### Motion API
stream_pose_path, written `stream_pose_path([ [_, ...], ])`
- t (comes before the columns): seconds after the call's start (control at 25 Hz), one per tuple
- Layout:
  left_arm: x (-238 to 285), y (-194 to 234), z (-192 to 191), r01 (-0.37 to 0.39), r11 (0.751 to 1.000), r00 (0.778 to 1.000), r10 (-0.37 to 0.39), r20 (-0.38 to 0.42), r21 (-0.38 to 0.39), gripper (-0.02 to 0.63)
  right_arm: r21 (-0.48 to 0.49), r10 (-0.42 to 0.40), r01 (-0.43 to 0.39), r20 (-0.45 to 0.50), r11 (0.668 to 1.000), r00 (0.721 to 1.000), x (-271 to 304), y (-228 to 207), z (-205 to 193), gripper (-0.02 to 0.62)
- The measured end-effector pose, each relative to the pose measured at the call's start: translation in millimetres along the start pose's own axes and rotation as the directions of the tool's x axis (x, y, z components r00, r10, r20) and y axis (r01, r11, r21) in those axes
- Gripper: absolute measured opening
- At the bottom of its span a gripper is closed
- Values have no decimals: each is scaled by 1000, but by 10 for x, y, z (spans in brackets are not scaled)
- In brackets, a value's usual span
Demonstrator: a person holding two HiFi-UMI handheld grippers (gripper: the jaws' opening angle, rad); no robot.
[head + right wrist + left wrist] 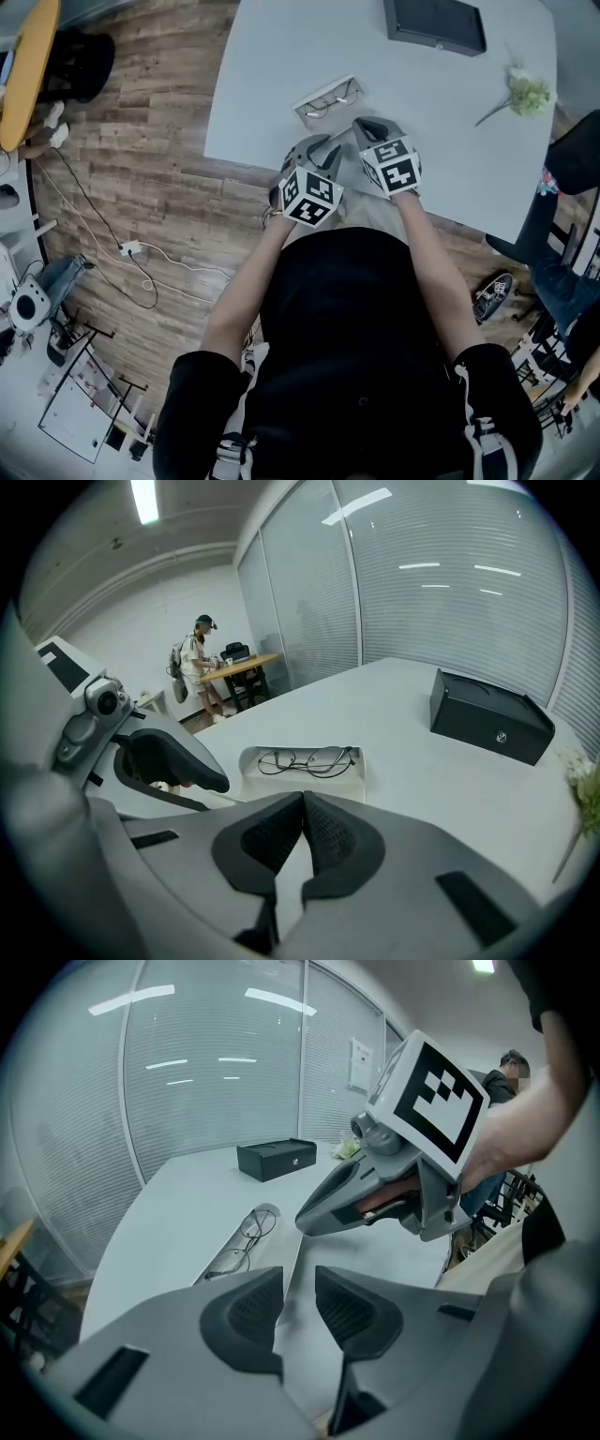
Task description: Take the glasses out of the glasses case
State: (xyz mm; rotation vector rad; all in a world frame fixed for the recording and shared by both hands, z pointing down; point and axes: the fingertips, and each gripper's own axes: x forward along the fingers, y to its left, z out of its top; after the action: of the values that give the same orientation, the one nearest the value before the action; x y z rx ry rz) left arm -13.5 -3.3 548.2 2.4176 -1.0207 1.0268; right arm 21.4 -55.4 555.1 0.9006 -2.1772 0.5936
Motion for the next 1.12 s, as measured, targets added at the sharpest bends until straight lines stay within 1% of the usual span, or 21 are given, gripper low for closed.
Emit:
stream_pose_path([
  [0.16,-73,110,103,0,1000,1000,0,17,1,114,9,0,0,4,1000,1000,-3,11,23,18],
  [0.28,-85,279,221,-23,1000,999,23,32,-7,114,16,-3,3,3,1000,1000,-15,14,34,18],
  [0.4,-21,472,271,-60,998,998,60,14,8,114,23,-8,8,3,1000,1000,-12,20,14,18],
  [0.52,97,604,292,-75,996,997,76,-19,38,115,30,-12,12,1,999,1000,-7,17,-7,18],
  [0.76,370,590,303,-34,991,995,46,-90,126,117,45,-18,18,-11,999,1000,-25,0,-66,18],
  [1.12,701,622,251,11,983,982,25,-189,185,116,90,-28,29,-19,996,999,-54,-154,-139,18],
])
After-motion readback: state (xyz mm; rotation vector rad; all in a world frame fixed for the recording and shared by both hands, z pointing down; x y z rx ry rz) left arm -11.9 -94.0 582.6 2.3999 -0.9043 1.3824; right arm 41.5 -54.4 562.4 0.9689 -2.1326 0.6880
